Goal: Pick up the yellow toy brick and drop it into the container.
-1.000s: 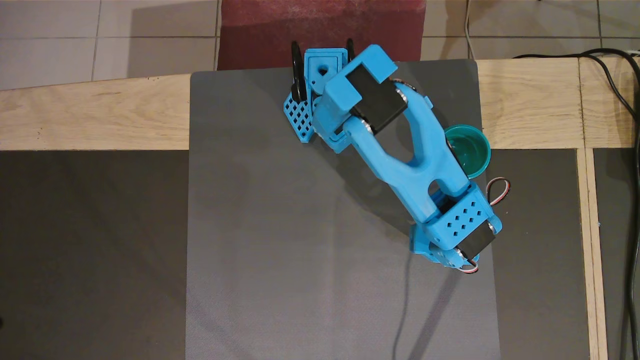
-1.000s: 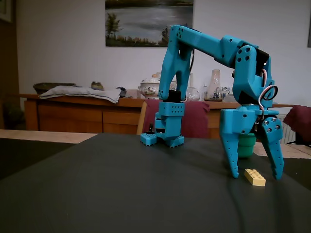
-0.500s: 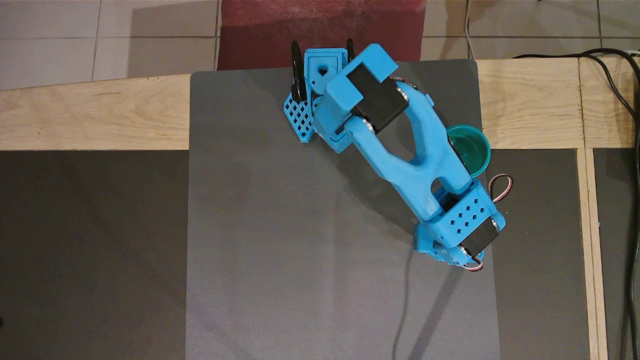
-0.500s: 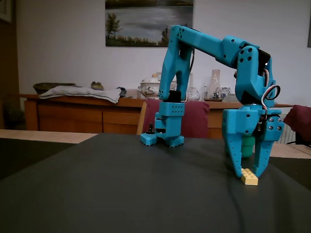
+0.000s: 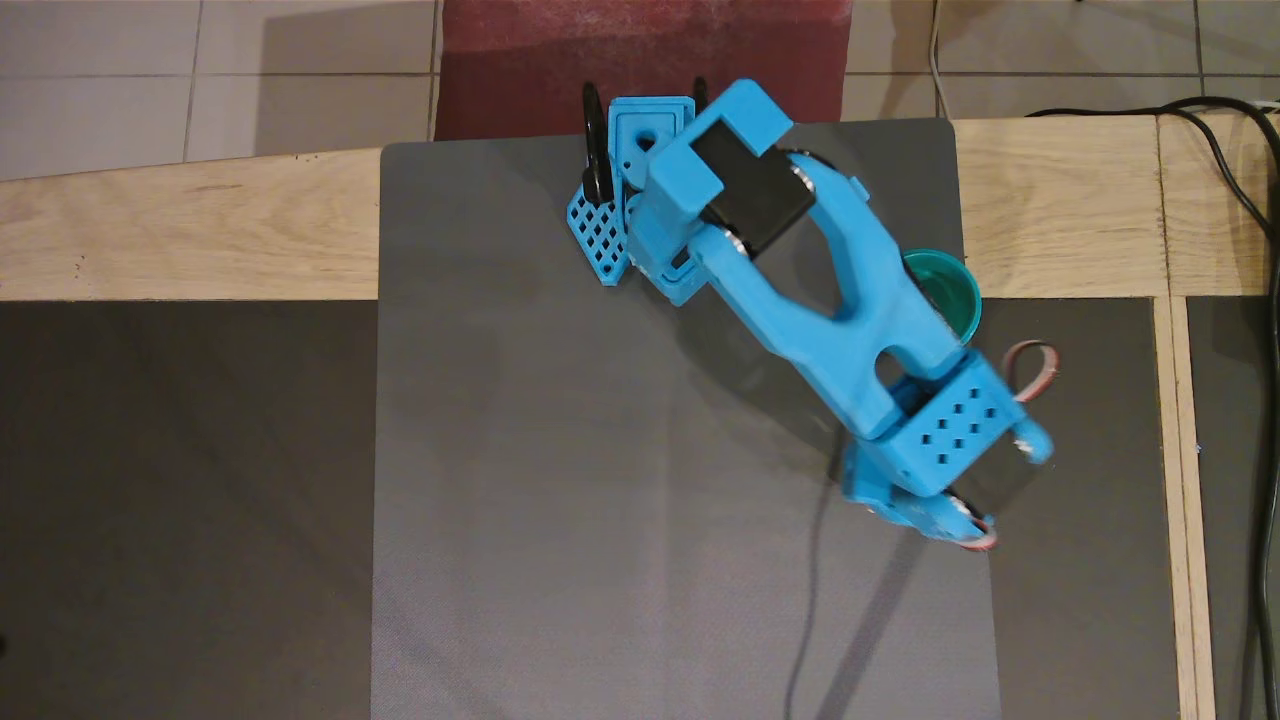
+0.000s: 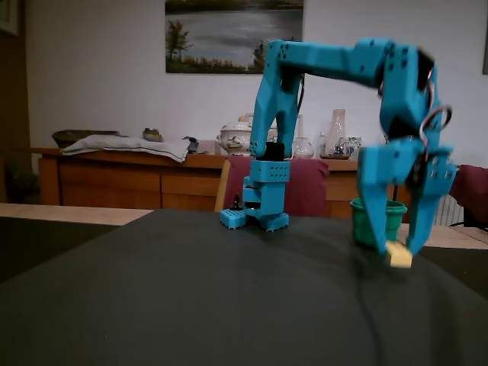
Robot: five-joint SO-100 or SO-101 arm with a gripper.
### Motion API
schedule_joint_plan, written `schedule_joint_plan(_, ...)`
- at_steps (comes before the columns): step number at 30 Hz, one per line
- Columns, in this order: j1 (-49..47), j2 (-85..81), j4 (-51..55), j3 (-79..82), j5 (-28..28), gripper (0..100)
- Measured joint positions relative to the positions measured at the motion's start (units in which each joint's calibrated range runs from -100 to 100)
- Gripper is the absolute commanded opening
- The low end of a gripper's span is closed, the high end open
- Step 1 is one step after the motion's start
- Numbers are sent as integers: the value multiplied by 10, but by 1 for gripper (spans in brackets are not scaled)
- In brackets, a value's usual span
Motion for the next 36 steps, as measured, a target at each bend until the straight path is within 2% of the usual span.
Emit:
schedule_joint_plan(5, -59, -17, 128, -121, -20, 0)
schedule_joint_plan(9, -147, -29, 205, -198, -48, 0)
schedule_joint_plan(14, -241, -31, 220, -212, -64, 0)
schedule_joint_plan(25, -249, -31, 220, -212, -55, 0)
schedule_joint_plan(30, -249, -32, 221, -161, -52, 0)
schedule_joint_plan(36, -252, -105, 222, -128, -50, 0)
